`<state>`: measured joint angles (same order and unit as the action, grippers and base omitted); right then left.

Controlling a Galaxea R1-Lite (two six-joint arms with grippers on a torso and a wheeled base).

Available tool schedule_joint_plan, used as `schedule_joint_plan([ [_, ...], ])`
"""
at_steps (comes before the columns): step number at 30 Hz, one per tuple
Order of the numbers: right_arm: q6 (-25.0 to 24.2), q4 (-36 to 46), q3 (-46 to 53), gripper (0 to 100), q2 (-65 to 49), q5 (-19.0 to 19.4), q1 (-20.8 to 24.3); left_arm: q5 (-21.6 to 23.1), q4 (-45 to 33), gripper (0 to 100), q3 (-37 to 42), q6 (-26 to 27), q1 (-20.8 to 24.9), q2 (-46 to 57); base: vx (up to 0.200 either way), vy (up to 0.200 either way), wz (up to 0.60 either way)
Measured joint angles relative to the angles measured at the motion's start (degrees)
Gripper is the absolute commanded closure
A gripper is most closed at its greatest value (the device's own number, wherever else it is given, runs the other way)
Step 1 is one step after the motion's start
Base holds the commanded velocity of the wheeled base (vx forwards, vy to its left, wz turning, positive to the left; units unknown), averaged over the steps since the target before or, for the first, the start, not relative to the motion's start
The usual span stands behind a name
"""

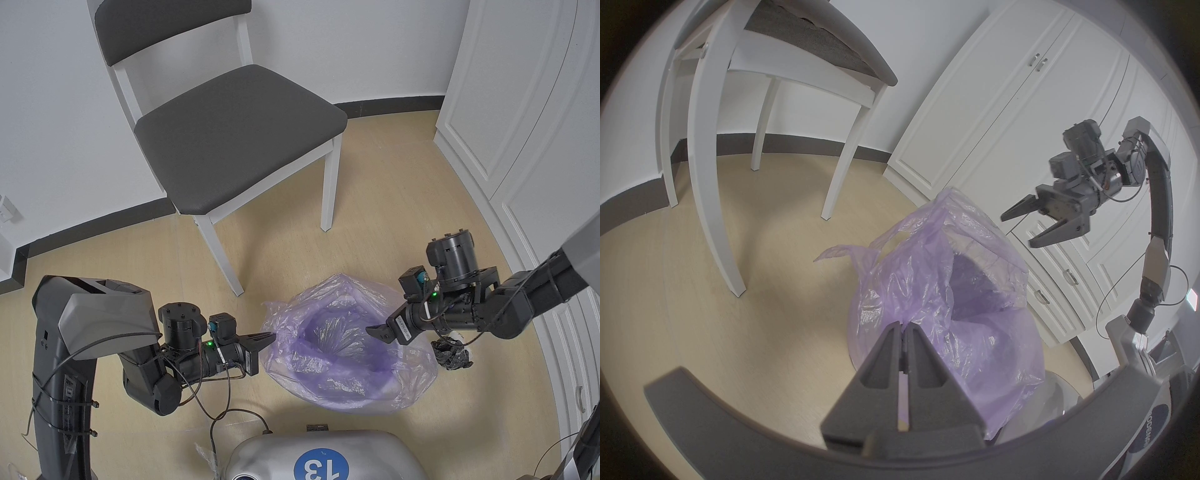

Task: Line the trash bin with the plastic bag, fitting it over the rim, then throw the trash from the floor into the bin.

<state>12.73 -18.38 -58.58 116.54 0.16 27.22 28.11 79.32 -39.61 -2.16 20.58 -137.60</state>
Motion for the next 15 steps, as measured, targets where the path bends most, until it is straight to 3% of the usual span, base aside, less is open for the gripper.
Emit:
schedule_joint_plan([
  [4,0.3,0.0,-2.5,0,3.4,-0.2,-0.5,0.0,0.0,100,0.0,0.0,0.0,-0.1,0.0,0.0,0.0],
  [5,0.4,-0.1,-3.0,100,3.9,-0.2,-0.7,-0.1,0.0,100,-0.1,0.0,0.0,-0.1,0.0,0.0,0.0],
  [15,0.4,0.0,-5.1,100,4.8,-0.5,-2.1,-0.1,1.0,100,-0.3,0.0,-0.4,-0.2,0.0,0.0,0.0],
])
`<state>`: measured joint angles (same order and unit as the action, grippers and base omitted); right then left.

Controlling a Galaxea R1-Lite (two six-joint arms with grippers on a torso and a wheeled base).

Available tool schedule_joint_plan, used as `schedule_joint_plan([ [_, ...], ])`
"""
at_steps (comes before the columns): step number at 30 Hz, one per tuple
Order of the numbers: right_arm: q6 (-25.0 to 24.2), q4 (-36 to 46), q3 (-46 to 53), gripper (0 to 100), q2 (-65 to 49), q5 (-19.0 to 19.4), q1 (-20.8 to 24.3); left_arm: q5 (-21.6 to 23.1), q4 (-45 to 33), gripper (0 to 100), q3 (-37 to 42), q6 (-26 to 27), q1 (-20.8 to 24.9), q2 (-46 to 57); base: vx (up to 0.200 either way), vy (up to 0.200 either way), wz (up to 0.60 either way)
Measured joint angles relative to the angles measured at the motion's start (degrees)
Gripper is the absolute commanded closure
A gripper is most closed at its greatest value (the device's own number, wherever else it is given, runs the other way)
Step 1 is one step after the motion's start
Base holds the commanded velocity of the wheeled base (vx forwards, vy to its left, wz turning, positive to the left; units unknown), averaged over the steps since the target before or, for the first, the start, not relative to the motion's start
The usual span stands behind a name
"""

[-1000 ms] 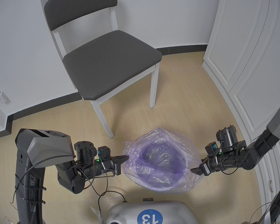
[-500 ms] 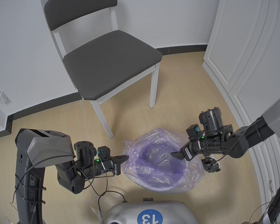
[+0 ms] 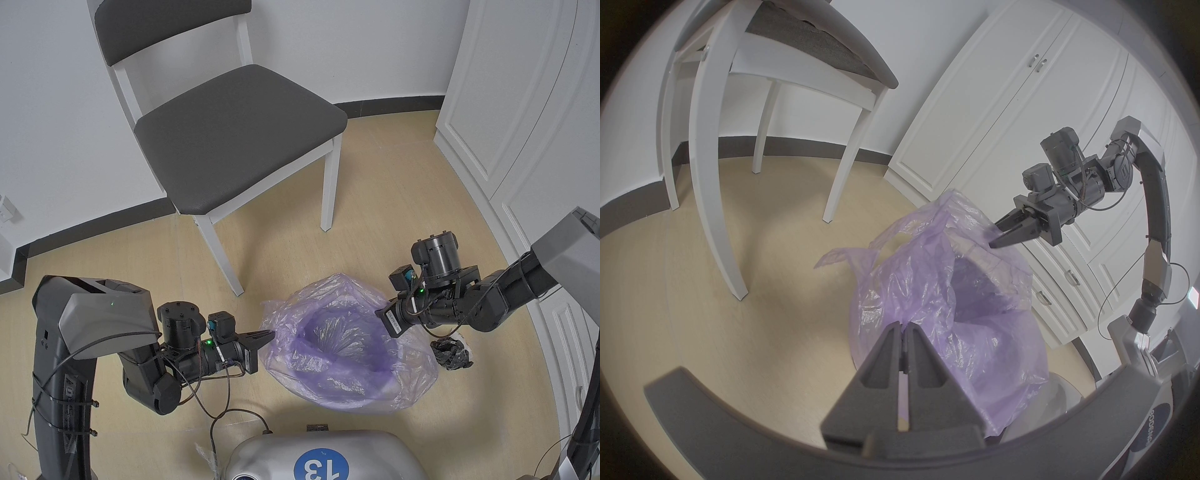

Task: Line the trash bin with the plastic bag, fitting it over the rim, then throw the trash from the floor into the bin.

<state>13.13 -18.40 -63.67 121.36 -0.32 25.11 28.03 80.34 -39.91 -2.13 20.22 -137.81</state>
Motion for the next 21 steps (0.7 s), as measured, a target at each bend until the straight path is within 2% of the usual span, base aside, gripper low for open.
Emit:
schedule_joint_plan([
  [13,-1.0,-0.4,-6.2,100,4.3,-0.1,-4.1,-0.5,1.3,100,-2.1,-0.5,-0.2,-1.8,0.0,0.0,0.0],
  [21,-4.6,-3.0,-13.2,100,12.3,-0.8,-4.4,-1.4,1.6,100,-4.4,-1.4,-0.6,-3.5,0.0,0.0,0.0],
])
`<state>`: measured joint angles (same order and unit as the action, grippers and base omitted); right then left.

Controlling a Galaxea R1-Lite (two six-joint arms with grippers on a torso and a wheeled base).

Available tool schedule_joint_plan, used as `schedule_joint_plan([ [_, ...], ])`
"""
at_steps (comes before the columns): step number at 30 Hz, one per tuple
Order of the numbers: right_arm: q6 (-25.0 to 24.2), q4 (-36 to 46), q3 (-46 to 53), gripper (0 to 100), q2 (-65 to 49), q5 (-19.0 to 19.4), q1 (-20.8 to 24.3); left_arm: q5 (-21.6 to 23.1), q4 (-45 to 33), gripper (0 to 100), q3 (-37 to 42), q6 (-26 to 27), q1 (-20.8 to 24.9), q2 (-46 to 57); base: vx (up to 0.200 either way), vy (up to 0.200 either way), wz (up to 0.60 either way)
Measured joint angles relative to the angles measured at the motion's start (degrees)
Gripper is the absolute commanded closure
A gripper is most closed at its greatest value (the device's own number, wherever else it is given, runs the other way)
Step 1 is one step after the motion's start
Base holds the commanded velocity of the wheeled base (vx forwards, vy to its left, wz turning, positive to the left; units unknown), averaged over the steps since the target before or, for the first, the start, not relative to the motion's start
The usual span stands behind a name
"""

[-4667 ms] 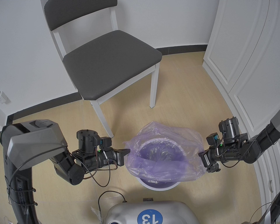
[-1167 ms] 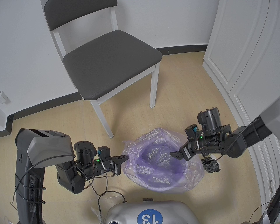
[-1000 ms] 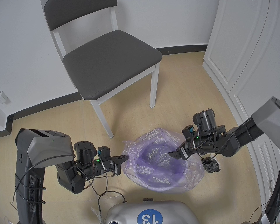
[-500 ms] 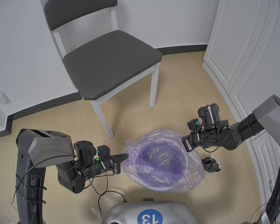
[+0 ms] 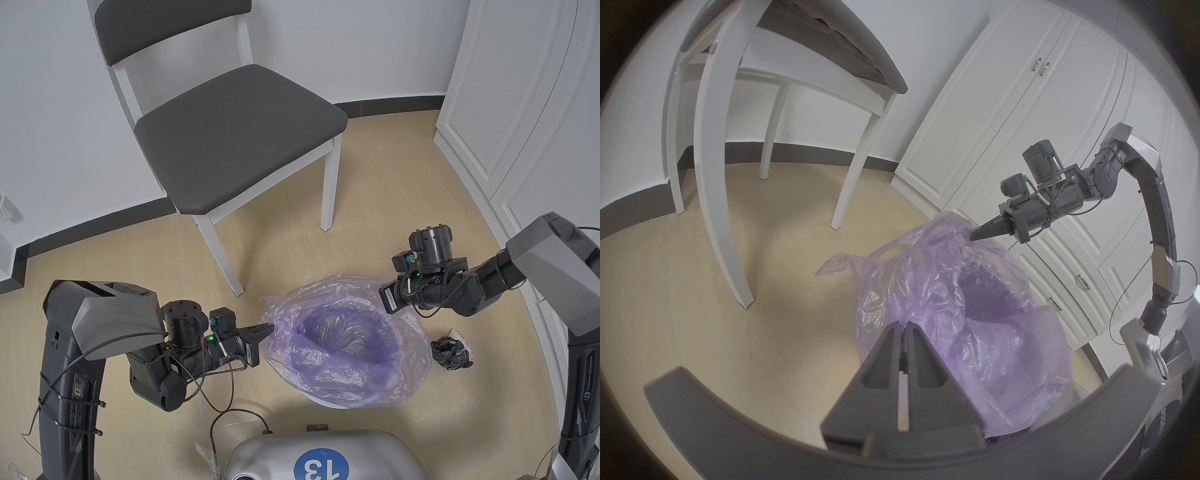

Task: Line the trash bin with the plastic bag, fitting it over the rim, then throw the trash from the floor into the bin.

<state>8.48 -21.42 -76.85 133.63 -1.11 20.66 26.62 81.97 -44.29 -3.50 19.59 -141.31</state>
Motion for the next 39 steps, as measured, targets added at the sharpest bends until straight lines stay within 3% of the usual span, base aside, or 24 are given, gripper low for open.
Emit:
schedule_joint_plan([
  [18,-1.9,-0.9,-3.4,100,8.5,-0.6,-0.2,-0.9,0.2,100,-0.8,-1.2,0.0,-2.9,0.0,0.0,0.0],
  [34,-1.9,-0.3,-2.8,100,7.9,-0.6,-1.9,-0.8,0.9,100,1.1,-0.2,2.2,-4.6,0.0,0.0,0.0],
  [39,-1.8,-0.1,-1.4,100,6.2,-2.3,-2.1,-0.9,3.9,100,1.1,-0.3,3.0,-5.7,0.0,0.0,0.0],
])
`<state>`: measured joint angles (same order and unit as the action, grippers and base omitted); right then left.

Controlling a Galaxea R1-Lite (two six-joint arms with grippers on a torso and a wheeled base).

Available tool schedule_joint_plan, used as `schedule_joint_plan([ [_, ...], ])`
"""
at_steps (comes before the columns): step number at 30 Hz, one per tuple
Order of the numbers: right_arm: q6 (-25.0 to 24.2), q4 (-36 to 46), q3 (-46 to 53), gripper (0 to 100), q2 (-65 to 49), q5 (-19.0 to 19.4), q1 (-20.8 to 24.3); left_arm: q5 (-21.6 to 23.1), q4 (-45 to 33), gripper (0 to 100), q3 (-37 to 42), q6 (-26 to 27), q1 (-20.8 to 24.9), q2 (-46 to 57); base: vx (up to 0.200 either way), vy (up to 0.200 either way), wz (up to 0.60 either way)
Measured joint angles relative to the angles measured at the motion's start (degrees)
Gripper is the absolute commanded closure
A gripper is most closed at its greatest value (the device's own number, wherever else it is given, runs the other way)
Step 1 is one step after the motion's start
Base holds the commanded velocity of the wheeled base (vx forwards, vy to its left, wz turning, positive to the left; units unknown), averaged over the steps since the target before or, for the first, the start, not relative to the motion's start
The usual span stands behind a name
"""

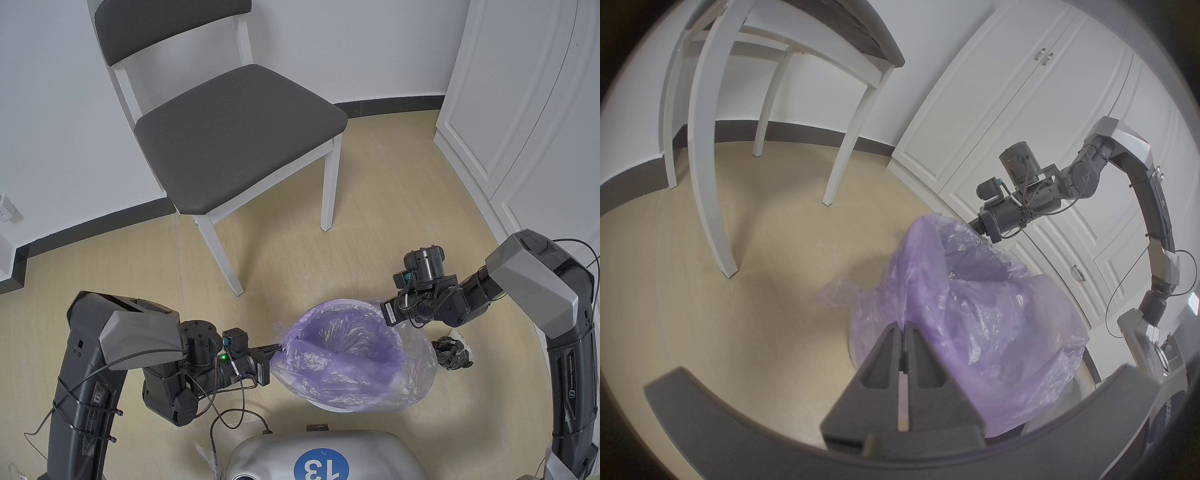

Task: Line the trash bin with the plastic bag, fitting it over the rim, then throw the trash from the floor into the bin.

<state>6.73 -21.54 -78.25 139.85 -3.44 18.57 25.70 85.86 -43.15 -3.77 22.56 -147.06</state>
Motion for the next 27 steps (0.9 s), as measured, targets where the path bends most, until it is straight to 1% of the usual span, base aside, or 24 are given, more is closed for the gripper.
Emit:
schedule_joint_plan([
  [7,-0.1,-0.2,2.0,100,-0.7,-1.0,0.3,0.0,-0.1,100,-0.1,0.3,0.3,-1.5,0.0,0.0,0.0],
  [13,-0.1,-0.2,1.6,100,-0.1,-1.1,0.0,0.0,-0.3,100,-0.6,2.5,0.1,-2.6,0.0,0.0,0.0],
  [14,-0.1,-0.2,1.4,0,0.2,-1.1,-0.3,-0.1,-0.3,100,-1.0,2.7,0.0,-2.9,0.0,0.0,0.0],
  [22,-0.1,-0.1,0.4,0,0.2,-1.1,-1.0,-0.2,0.0,100,-1.6,2.7,-0.7,-2.9,0.0,0.0,0.0],
  [27,0.2,2.4,0.9,0,-2.8,-1.1,-1.1,-0.2,0.7,100,-1.3,2.2,-1.0,-2.0,0.0,0.0,0.0],
])
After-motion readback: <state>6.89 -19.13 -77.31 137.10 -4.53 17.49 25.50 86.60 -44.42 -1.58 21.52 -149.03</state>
